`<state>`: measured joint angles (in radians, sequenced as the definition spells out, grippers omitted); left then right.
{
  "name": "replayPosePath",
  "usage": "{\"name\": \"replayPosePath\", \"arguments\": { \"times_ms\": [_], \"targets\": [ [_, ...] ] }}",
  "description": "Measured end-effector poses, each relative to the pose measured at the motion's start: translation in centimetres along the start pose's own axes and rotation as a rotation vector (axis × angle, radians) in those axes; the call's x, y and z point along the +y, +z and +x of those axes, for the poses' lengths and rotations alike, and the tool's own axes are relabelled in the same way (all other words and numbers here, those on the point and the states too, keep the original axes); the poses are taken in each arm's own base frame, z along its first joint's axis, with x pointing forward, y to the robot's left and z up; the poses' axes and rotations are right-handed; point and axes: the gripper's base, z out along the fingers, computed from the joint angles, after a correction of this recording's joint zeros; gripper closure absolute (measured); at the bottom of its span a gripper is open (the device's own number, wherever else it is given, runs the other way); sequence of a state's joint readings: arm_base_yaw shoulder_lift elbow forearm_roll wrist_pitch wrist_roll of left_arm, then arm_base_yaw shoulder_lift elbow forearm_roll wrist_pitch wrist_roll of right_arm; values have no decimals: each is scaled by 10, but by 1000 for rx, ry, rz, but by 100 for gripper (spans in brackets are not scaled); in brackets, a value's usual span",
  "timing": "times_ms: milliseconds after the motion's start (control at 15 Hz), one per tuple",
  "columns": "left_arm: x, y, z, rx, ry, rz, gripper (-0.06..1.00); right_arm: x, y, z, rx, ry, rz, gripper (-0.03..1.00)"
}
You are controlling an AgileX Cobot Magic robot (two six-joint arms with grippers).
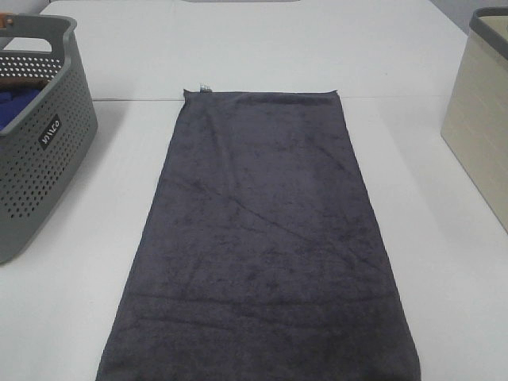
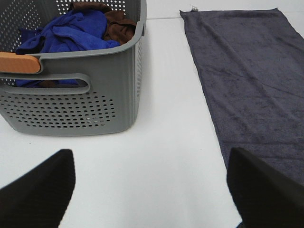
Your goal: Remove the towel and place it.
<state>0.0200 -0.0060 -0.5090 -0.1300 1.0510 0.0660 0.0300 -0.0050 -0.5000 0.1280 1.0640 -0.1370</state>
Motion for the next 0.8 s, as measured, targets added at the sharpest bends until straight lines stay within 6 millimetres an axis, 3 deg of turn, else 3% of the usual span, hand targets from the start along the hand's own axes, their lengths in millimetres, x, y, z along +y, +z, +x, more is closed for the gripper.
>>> {"name": "replayPosePath", "arguments": {
  "times_ms": [800],
  "targets": [
    [0,0,0,0,-1,2,13,0,0,0,0,0,0,21]
  ]
}}
